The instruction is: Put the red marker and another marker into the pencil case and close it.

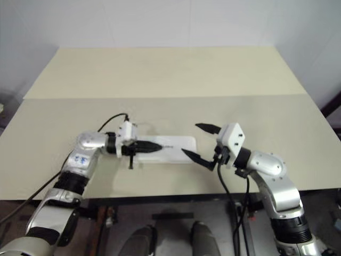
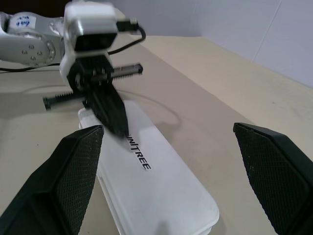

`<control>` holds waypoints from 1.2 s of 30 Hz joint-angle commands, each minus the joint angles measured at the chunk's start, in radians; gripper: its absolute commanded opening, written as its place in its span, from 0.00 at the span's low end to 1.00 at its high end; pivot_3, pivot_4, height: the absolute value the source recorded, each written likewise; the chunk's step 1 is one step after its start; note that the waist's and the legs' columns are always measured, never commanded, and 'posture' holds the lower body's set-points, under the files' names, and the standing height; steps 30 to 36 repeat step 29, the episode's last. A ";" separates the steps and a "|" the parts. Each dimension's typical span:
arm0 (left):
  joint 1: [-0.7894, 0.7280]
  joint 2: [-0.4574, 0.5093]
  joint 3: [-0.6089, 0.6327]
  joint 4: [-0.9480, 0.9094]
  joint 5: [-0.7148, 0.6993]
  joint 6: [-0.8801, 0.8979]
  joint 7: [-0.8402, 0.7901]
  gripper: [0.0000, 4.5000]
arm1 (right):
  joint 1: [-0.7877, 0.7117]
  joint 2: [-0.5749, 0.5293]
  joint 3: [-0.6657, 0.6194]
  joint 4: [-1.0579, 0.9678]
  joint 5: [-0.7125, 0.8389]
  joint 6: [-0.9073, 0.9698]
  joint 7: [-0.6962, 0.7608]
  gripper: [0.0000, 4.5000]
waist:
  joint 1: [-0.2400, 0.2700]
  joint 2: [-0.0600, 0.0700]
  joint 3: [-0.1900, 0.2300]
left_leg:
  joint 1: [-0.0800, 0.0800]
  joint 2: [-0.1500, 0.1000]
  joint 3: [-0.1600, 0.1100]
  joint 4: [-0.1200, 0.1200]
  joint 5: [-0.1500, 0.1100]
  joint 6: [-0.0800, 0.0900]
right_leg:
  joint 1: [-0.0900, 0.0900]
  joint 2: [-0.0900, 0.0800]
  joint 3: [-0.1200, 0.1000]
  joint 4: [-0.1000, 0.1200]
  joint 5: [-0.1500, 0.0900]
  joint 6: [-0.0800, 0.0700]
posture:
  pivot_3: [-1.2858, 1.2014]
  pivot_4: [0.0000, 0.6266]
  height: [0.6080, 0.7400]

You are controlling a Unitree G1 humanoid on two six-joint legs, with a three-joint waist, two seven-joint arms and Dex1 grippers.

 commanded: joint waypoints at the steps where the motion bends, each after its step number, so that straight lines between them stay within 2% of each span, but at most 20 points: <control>1: 0.046 0.058 0.119 -0.109 -0.138 0.111 -0.012 0.01 | -0.019 -0.018 -0.015 0.010 0.025 -0.006 0.040 1.00 | -0.002 0.000 0.000 | 0.000 0.000 0.000 0.000 0.000 0.000 | 0.000 0.000 0.000 0.000 0.000 0.000 | 0.52 0.24 1.00; 2: 0.063 0.071 0.165 -0.141 -0.186 0.167 0.011 0.01 | -0.022 -0.026 -0.017 0.022 0.025 -0.010 0.054 1.00 | -0.005 0.000 0.000 | 0.000 0.000 0.000 0.000 0.000 0.000 | 0.000 0.000 0.000 0.000 0.000 0.000 | 0.52 0.24 1.00; 5: 0.131 0.123 0.224 -0.250 -0.249 0.284 0.044 0.22 | -0.029 -0.047 -0.038 0.061 0.030 -0.025 0.094 1.00 | -0.005 0.000 0.000 | 0.000 0.000 0.000 0.000 0.000 0.000 | 0.000 0.000 0.000 0.000 0.000 0.000 | 0.52 0.24 1.00; 10: 0.262 0.199 0.278 -0.388 -0.274 0.346 0.067 0.60 | -0.034 -0.075 -0.058 0.088 0.041 -0.027 0.138 1.00 | -0.006 0.000 0.000 | 0.000 0.001 0.000 -0.001 0.000 0.000 | 0.000 -0.001 0.000 -0.001 -0.001 -0.001 | 0.52 0.24 1.00; 15: 0.340 0.247 0.330 -0.394 -0.269 0.349 0.075 0.99 | -0.066 -0.088 -0.061 0.125 0.040 -0.036 0.179 1.00 | 0.000 0.000 0.000 | 0.000 0.001 0.000 -0.001 0.000 0.000 | 0.000 -0.001 0.000 -0.001 -0.001 -0.002 | 0.52 0.24 1.00; 29: 0.283 0.248 0.280 -0.328 -0.207 0.210 0.055 1.00 | -0.071 -0.095 -0.072 0.133 0.040 -0.066 0.218 1.00 | 0.004 0.000 0.000 | 0.000 0.001 0.000 -0.003 -0.001 -0.001 | 0.000 -0.001 -0.001 -0.004 -0.001 -0.003 | 0.52 0.24 1.00; 36: 0.283 0.248 0.280 -0.328 -0.207 0.210 0.055 1.00 | -0.071 -0.095 -0.072 0.133 0.040 -0.066 0.218 1.00 | 0.004 0.000 0.000 | 0.000 0.001 0.000 -0.003 -0.001 -0.001 | 0.000 -0.001 -0.001 -0.004 -0.001 -0.003 | 0.52 0.24 1.00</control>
